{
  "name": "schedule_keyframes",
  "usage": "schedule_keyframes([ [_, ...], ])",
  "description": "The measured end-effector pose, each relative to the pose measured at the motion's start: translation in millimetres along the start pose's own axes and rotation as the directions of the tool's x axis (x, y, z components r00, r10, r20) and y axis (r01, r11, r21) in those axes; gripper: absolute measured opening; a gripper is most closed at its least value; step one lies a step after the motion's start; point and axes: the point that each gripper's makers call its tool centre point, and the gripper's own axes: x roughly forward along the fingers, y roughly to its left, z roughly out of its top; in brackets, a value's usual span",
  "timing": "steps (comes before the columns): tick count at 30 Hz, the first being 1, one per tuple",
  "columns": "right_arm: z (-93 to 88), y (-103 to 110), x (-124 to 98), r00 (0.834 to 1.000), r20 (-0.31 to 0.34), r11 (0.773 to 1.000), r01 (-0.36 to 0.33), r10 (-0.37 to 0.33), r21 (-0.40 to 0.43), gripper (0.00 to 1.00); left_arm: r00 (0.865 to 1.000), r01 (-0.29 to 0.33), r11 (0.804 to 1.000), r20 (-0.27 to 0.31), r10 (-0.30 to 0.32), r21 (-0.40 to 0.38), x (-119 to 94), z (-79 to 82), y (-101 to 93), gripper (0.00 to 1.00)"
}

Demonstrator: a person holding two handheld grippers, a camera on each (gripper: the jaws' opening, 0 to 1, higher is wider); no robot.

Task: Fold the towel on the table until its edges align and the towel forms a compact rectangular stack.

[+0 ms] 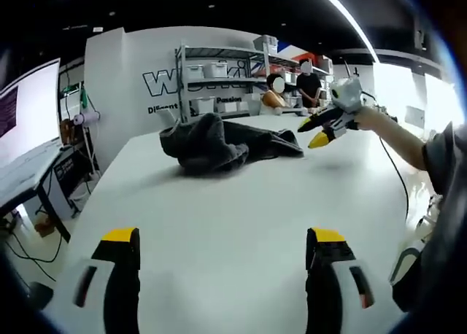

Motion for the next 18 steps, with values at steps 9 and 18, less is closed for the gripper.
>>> schedule_keyframes([
  [9,-9.8,-22.8,31.2,0.999,-0.023,0.999,0.031,-0.031,0.009,0.30,1.000,-0.026,1.000,0.003,0.026,-0.011,1.3,-0.1,7.8,0.99],
  [18,-18.1,-27.3,34.8,0.997,-0.052,0.997,0.062,-0.064,-0.053,0.12,1.000,-0.001,1.000,0.013,0.001,-0.012,8.9,1.5,2.1,0.99],
])
